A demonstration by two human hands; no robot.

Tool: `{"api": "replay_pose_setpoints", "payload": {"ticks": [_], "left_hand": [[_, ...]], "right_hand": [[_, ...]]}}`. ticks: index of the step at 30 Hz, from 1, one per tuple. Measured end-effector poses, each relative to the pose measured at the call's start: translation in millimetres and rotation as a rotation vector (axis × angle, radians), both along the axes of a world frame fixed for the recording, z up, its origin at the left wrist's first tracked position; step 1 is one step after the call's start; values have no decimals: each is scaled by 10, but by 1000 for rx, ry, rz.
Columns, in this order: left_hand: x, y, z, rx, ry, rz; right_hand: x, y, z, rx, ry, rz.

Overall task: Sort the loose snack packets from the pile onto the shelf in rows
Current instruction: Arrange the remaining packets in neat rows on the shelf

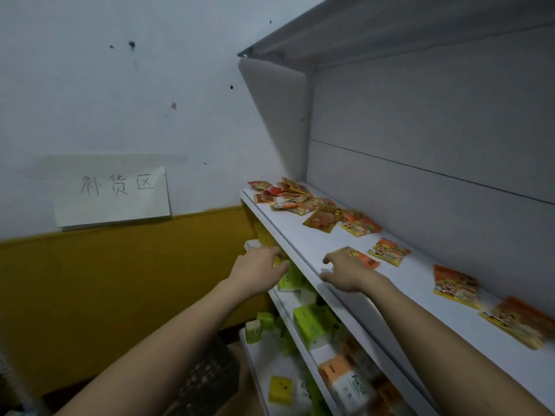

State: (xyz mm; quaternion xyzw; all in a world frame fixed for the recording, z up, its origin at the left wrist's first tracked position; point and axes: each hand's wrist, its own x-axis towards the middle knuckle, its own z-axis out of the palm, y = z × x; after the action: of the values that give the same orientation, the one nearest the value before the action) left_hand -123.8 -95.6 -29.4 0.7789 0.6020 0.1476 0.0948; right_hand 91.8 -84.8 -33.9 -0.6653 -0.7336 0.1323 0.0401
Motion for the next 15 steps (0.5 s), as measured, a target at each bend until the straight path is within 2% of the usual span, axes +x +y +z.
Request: {"api": "replay_pose_setpoints", "payload": {"ticks": [2,6,10,12,15], "left_hand": [[-100,334,-18,-12,-43,-7],[-185,964,-97,-70,-159,-44],[-133,1644,-184,-66,-250,-96],[-105,1957,-221,-65,-273,-96],[-133,2423,-271,-52,-301,-73]], "right_hand": [[32,244,-140,90,-63,-73],[58,673,-334,-46,-200,-132],[69,1302,-245,-61,-167,-182],[26,1649,-161,20,-172,-202],[-206,2193,-58,175,-53,-191]]}}
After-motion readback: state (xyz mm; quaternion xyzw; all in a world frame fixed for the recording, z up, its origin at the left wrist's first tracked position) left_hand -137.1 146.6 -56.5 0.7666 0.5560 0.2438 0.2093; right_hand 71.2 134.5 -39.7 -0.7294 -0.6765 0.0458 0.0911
